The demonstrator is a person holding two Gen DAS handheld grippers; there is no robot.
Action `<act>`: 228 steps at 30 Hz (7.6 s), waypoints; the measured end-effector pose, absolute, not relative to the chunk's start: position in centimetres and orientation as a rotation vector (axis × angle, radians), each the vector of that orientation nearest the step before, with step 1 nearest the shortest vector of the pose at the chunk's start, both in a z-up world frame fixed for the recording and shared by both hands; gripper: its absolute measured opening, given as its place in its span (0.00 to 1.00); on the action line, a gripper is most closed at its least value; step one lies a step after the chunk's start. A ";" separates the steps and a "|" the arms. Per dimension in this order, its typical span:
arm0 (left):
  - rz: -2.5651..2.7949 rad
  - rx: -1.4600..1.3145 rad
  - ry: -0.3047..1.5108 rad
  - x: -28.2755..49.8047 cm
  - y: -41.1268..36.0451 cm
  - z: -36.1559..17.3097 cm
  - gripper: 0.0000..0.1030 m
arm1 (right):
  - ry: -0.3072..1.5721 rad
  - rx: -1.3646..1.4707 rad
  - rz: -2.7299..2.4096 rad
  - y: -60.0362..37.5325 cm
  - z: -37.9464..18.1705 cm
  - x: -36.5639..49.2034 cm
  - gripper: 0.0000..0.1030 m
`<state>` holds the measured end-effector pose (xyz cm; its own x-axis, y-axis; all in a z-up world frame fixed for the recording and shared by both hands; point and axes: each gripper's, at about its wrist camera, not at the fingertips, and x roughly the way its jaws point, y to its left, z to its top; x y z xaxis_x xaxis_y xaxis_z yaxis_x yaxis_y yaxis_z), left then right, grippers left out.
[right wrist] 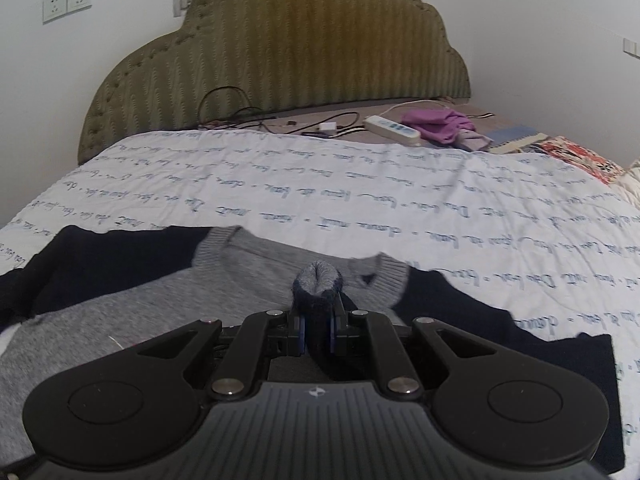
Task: Fold small clothes
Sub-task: 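Lift the navy cuff with the right gripper and carry it across the sweater body, then lower the navy sleeve onto the sweater and open the right gripper, then grasp the other navy sleeve cuff with the left gripper, then lift the navy cuff with the left gripper and lay it across the folded sleeve, then open the left gripper and release the sleeve on the sweater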
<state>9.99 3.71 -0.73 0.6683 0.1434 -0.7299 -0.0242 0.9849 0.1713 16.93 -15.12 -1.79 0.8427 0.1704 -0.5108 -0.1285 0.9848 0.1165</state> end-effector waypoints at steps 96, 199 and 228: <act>0.555 -0.055 0.867 10.4 21.7 -0.9 1.00 | 0.623 -0.017 0.404 -6.5 -3.2 9.3 0.79; -0.168 0.143 0.518 20.8 -13.6 3.1 0.01 | 0.636 0.377 0.079 -25.4 -6.4 6.0 0.79; -0.363 0.062 0.618 21.1 -14.6 1.3 0.98 | 0.640 0.366 -0.024 -28.2 -7.0 4.5 0.79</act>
<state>21.12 -14.58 1.35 0.7539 -0.3138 -0.5773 0.3506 0.9352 -0.0503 4.46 -28.22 -6.97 0.8041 0.0905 -0.5876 0.1336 0.9356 0.3268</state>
